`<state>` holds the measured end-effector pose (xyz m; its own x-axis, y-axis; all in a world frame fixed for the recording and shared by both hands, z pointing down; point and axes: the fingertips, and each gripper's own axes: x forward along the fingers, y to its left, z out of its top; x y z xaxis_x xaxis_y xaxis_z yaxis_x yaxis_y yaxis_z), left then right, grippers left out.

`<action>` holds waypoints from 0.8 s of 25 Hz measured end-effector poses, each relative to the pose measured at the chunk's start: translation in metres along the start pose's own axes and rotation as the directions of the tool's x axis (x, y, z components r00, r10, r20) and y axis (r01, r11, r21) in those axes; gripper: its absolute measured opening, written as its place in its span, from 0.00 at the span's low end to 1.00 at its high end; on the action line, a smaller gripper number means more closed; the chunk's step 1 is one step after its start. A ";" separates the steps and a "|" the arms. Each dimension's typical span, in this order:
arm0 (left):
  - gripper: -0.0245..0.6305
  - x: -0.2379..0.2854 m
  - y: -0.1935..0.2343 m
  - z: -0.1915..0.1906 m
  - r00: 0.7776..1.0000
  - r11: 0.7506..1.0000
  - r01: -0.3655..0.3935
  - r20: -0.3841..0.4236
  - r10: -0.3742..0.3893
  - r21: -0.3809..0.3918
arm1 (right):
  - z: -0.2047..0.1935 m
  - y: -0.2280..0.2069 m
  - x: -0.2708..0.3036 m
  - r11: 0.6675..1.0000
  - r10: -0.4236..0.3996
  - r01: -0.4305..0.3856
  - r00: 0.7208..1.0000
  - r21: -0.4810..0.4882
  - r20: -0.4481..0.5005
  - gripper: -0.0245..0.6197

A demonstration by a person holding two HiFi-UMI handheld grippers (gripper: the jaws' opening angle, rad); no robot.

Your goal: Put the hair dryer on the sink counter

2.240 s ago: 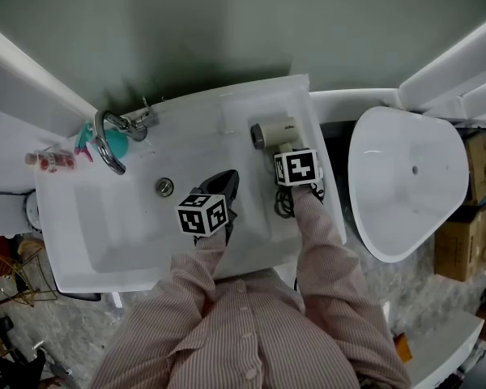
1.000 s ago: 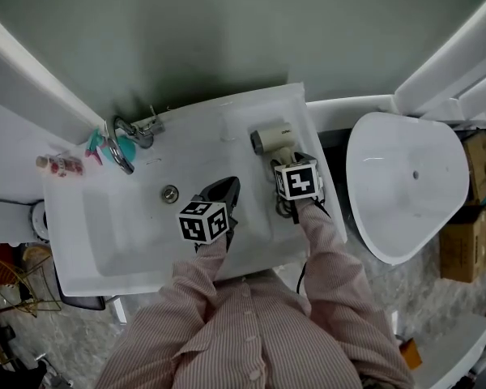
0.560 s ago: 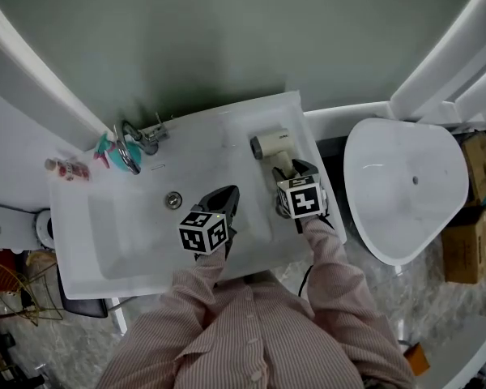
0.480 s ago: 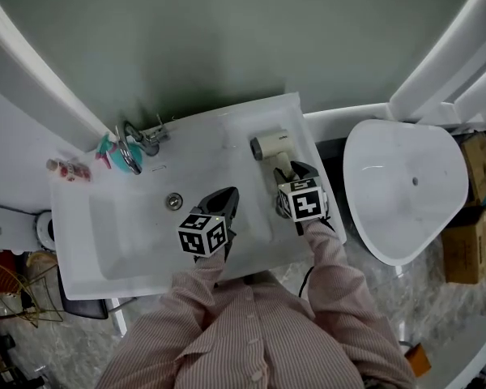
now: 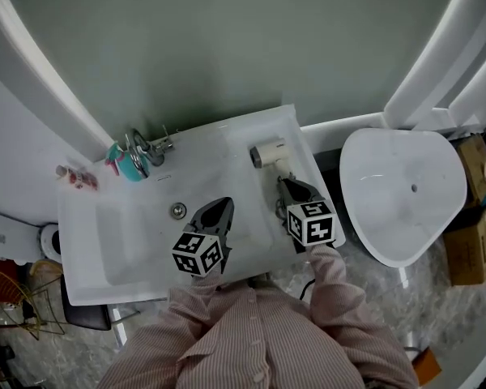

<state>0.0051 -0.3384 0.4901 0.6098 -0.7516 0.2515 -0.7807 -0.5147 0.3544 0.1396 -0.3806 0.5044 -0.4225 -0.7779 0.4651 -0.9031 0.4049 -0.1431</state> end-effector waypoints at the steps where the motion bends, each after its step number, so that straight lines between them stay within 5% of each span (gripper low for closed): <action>1: 0.04 -0.004 -0.002 0.004 1.000 1.000 0.001 0.014 -0.001 0.013 | 0.002 0.003 -0.005 1.000 0.015 -0.015 1.000 0.014 0.024 0.05; 10: 0.04 -0.040 -0.007 0.040 0.992 0.996 -0.024 0.124 0.013 0.088 | 0.020 0.023 -0.044 0.990 0.099 -0.116 0.979 0.084 0.179 0.05; 20: 0.03 -0.065 -0.010 0.067 0.982 0.987 -0.054 0.188 0.025 0.149 | 0.057 0.034 -0.076 0.981 0.105 -0.154 0.934 0.118 0.341 0.05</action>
<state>-0.0358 -0.3123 0.4104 0.5531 -0.8286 0.0862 -0.8241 -0.5291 0.2022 0.1365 -0.3348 0.4143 -0.5162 -0.8478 0.1216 -0.8301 0.4603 -0.3145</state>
